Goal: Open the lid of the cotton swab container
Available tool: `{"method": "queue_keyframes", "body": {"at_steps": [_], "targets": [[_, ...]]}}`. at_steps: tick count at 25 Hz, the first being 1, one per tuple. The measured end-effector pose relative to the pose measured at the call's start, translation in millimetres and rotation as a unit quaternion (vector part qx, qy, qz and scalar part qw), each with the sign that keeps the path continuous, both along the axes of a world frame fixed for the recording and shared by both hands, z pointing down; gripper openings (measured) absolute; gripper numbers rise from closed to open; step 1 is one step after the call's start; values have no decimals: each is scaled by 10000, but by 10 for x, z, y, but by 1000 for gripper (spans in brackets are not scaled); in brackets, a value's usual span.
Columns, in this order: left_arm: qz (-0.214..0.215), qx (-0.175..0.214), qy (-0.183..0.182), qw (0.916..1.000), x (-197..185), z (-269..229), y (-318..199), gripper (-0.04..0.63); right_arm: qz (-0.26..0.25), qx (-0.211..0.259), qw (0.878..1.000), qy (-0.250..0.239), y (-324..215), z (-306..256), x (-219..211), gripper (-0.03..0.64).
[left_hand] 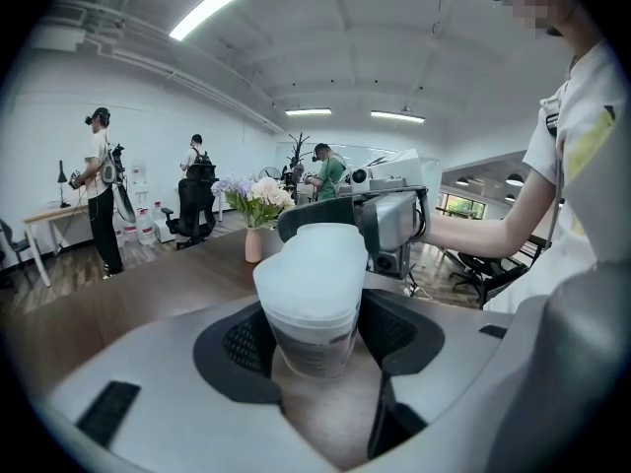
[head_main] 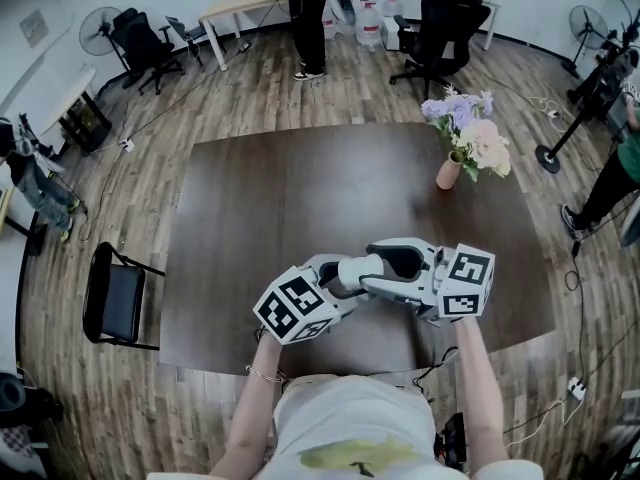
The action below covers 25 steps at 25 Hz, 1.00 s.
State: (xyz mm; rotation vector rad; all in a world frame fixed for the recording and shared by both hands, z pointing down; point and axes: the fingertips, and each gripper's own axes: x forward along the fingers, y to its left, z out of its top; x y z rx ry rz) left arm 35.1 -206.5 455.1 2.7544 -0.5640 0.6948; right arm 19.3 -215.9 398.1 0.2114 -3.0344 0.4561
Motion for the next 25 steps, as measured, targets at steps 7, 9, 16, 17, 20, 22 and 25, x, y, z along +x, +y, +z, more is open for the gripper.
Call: {"method": "queue_keyframes", "body": {"at_steps": [7, 9, 16, 17, 20, 22, 25], "targets": [[-114, 261, -41, 9996, -2, -9, -55, 259, 130, -476, 9980, -388, -93, -65, 4, 230], [-148, 411, -136, 9990, -16, 12, -80, 258, 176, -673, 9963, -495, -131, -63, -5, 230], [-253, 1059, -384, 9933, -58, 38, -142, 259, 281, -1372, 9889, -492, -217, -55, -40, 230], [-260, 1162, -441, 9919, -64, 40, -150, 259, 284, -1471, 9875, -499, -226, -59, -43, 232], [-250, 1435, -673, 9870, -69, 81, -160, 259, 279, -1742, 9831, -492, -236, -41, -47, 232], [-262, 1527, -763, 9850, -68, 104, -157, 258, 272, -1893, 9803, -492, -239, -24, -48, 232], [-290, 1545, -732, 9849, -54, 118, -149, 258, 278, -2013, 9779, -493, -245, -9, -34, 232]]}}
